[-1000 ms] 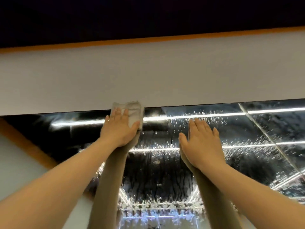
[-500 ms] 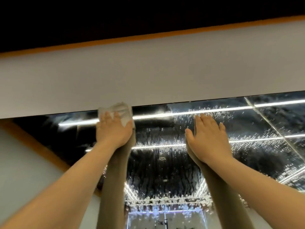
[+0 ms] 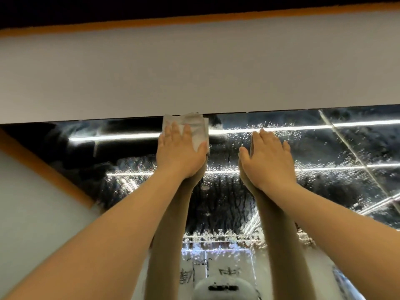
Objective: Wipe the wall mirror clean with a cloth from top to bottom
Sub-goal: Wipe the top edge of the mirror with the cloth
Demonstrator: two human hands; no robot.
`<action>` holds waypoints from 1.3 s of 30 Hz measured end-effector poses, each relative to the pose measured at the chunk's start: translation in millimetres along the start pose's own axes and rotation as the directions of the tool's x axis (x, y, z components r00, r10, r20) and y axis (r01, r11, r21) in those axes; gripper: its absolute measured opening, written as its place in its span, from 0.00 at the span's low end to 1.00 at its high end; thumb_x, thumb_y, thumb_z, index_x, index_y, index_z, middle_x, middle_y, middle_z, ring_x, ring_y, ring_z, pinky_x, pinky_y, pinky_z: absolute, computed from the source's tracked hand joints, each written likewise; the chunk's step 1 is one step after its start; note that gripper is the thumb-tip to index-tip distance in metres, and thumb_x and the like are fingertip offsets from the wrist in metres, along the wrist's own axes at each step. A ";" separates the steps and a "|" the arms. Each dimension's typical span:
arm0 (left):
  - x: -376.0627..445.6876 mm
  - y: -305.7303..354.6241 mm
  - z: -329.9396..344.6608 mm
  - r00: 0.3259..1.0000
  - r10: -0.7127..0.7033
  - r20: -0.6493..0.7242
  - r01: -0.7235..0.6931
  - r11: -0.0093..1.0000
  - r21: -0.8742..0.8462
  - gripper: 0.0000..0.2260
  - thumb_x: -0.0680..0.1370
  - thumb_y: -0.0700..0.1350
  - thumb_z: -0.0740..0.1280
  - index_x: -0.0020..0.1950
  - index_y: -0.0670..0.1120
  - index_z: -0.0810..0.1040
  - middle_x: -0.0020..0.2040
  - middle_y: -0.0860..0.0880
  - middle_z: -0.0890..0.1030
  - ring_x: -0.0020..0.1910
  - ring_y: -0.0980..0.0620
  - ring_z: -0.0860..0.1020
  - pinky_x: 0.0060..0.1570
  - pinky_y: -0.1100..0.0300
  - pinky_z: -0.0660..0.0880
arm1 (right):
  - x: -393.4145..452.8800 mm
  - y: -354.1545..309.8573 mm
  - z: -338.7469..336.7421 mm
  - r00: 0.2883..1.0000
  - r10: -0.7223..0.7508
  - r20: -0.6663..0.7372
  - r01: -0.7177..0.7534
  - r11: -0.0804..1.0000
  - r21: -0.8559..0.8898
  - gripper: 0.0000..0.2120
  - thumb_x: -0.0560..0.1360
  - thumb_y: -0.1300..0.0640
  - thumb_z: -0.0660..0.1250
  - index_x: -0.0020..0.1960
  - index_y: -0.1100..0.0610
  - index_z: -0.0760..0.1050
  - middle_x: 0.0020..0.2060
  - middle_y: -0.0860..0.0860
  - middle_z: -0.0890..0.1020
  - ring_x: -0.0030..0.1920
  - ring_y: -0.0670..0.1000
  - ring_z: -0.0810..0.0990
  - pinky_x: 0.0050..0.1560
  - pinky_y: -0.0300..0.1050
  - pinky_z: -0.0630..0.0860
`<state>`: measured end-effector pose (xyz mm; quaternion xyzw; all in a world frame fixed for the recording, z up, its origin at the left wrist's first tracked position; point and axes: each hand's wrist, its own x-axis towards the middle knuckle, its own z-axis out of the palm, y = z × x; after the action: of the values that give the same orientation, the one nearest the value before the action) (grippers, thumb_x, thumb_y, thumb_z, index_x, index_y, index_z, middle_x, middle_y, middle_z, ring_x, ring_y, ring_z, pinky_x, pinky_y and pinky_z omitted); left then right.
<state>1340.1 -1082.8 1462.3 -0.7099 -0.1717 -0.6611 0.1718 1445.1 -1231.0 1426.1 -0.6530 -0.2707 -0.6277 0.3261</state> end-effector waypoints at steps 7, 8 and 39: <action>-5.1 2.6 -1.8 0.999 -0.007 0.032 0.007 1.000 0.021 0.31 0.82 0.60 0.48 0.80 0.46 0.45 0.79 0.39 0.43 0.78 0.42 0.41 0.75 0.47 0.42 | 7.0 4.0 -26.0 0.989 -0.141 0.044 0.147 0.968 -0.205 0.26 0.81 0.41 0.52 0.62 0.62 0.73 0.62 0.55 0.74 0.63 0.56 0.70 0.63 0.52 0.67; -5.3 2.4 -2.3 0.999 -0.012 0.042 0.011 1.000 0.023 0.31 0.82 0.59 0.48 0.80 0.46 0.45 0.79 0.39 0.42 0.78 0.42 0.40 0.76 0.47 0.42 | 8.2 8.2 -31.0 0.982 -0.176 0.062 0.186 0.959 -0.215 0.25 0.81 0.41 0.53 0.61 0.61 0.73 0.61 0.54 0.74 0.62 0.55 0.71 0.62 0.51 0.67; -8.6 118.0 13.5 0.954 -0.295 -0.052 0.296 0.955 0.015 0.28 0.82 0.61 0.49 0.80 0.52 0.51 0.79 0.39 0.50 0.78 0.38 0.46 0.75 0.43 0.47 | -17.4 172.9 -41.8 0.996 -0.066 0.062 0.068 0.997 -0.029 0.30 0.82 0.42 0.48 0.80 0.53 0.47 0.79 0.51 0.48 0.78 0.51 0.44 0.76 0.54 0.41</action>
<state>1407.0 -1180.7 1450.8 -0.6579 -0.2790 -0.6945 0.0833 1549.0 -1372.8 1393.9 -0.6674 -0.2923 -0.6222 0.2862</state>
